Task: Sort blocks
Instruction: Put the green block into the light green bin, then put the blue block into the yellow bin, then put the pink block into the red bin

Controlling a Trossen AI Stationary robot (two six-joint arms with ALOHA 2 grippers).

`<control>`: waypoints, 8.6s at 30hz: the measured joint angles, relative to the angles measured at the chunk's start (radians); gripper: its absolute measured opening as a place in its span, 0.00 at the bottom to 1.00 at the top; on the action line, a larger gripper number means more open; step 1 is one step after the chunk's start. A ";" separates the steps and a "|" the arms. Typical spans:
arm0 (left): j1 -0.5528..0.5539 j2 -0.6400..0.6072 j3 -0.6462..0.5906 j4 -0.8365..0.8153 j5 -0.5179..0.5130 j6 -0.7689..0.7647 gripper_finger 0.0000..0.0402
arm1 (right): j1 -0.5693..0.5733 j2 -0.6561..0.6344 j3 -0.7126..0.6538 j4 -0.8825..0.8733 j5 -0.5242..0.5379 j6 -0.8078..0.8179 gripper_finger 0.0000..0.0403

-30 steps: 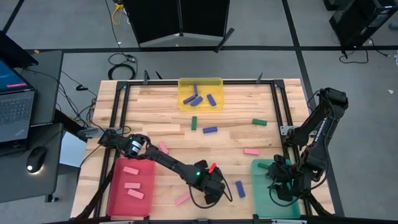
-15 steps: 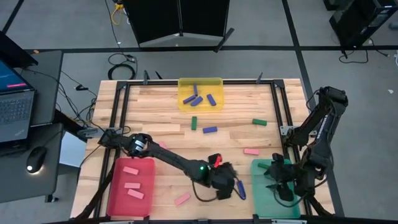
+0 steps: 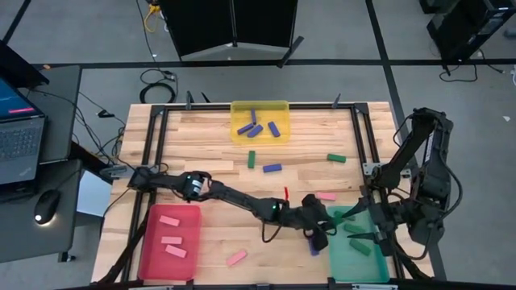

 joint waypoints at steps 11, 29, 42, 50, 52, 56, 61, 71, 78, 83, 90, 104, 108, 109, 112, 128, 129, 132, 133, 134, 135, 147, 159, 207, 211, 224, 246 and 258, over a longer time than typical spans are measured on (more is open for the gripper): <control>0.011 0.059 0.065 0.055 0.062 -0.028 0.57 | 0.000 0.000 0.002 -0.001 0.002 -0.032 0.67; -0.105 -0.232 0.067 -0.430 -0.377 0.145 0.52 | -0.015 0.096 0.002 0.014 0.001 0.008 0.66; -0.205 -0.395 0.065 -0.885 -0.627 0.038 0.43 | -0.182 0.498 0.002 0.033 -0.236 0.362 0.71; -0.242 -0.527 -0.041 -0.992 -0.714 -0.009 0.41 | -0.292 0.663 0.024 0.054 -0.413 0.494 0.71; -0.256 -0.586 -0.140 -0.948 -0.727 -0.020 0.40 | -0.311 0.688 0.040 0.046 -0.430 0.504 0.71; -0.269 -0.752 -0.420 -0.742 -0.723 -0.027 0.37 | -0.347 0.736 0.063 -0.003 -0.479 0.537 0.71; -0.266 -0.959 -0.835 -0.346 -0.630 0.028 0.34 | -0.374 0.773 0.067 0.006 -0.527 0.579 0.71; -0.210 -1.231 -1.356 0.209 -0.554 0.107 0.34 | -0.432 0.793 0.068 0.005 -0.604 0.626 0.71; -0.174 -1.289 -1.448 0.286 -0.498 0.154 0.34 | -0.453 0.801 0.069 0.000 -0.654 0.635 0.72; -0.152 -1.291 -1.448 0.294 -0.482 0.187 0.34 | -0.457 0.802 0.068 -0.001 -0.727 0.600 0.72; -0.125 -1.291 -1.448 0.329 -0.441 0.230 0.34 | -0.464 0.803 0.068 0.003 -0.793 0.542 0.67; -0.100 -1.290 -1.447 0.349 -0.435 0.232 0.34 | -0.505 0.806 0.065 0.002 -0.791 0.396 0.43; -0.100 -1.290 -1.447 0.351 -0.434 0.232 0.34 | -0.522 0.808 0.065 0.007 -0.779 0.345 0.34; -0.100 -1.290 -1.447 0.351 -0.434 0.232 0.34 | -0.525 0.808 0.065 0.008 -0.777 0.329 0.33; -0.100 -1.290 -1.446 0.351 -0.434 0.231 0.34 | -0.531 0.808 0.065 0.022 -0.770 0.275 0.32; -0.100 -1.290 -1.446 0.364 -0.435 0.228 0.34 | -0.534 0.808 0.063 0.017 -0.777 0.155 0.52; -0.100 -1.290 -1.446 0.367 -0.435 0.228 0.34 | -0.534 0.808 0.058 0.019 -0.777 0.152 0.50; -0.100 -1.290 -1.446 0.379 -0.435 0.231 0.34 | -0.535 0.804 0.036 0.035 -0.774 0.151 0.45; -0.100 -1.290 -1.446 0.381 -0.435 0.232 0.34 | -0.535 0.802 0.029 0.042 -0.774 0.153 0.43; -0.100 -1.290 -1.446 0.383 -0.435 0.232 0.34 | -0.534 0.801 0.023 0.049 -0.774 0.156 0.41; -0.100 -1.290 -1.446 0.382 -0.435 0.232 0.34 | -0.535 0.800 0.019 0.053 -0.774 0.158 0.39; -0.100 -1.290 -1.446 0.383 -0.438 0.235 0.34 | -0.569 0.806 0.051 0.031 -0.744 0.016 0.30; -0.090 -1.405 -1.445 0.233 -0.485 0.101 0.34 | -0.777 0.793 0.263 0.038 -0.436 -0.360 0.31; 0.153 -0.903 -1.148 -1.016 0.111 0.529 0.70 | -1.591 0.381 0.299 0.603 -1.069 -0.810 0.67; 0.153 -0.855 -1.145 -1.021 0.172 0.549 0.70 | -1.534 0.286 0.300 0.574 -1.037 -0.808 0.66; 0.155 -0.756 -1.141 -1.004 0.194 0.550 0.49 | -1.330 0.165 0.300 0.471 -0.805 -0.818 0.63; 0.014 -1.133 -0.988 -1.088 0.142 0.321 0.25 | -1.108 0.168 0.299 0.367 -0.688 -0.818 0.60; -0.377 -1.162 -0.965 -1.291 0.356 -0.270 0.25 | -1.040 0.205 0.028 0.394 -0.662 -0.666 0.60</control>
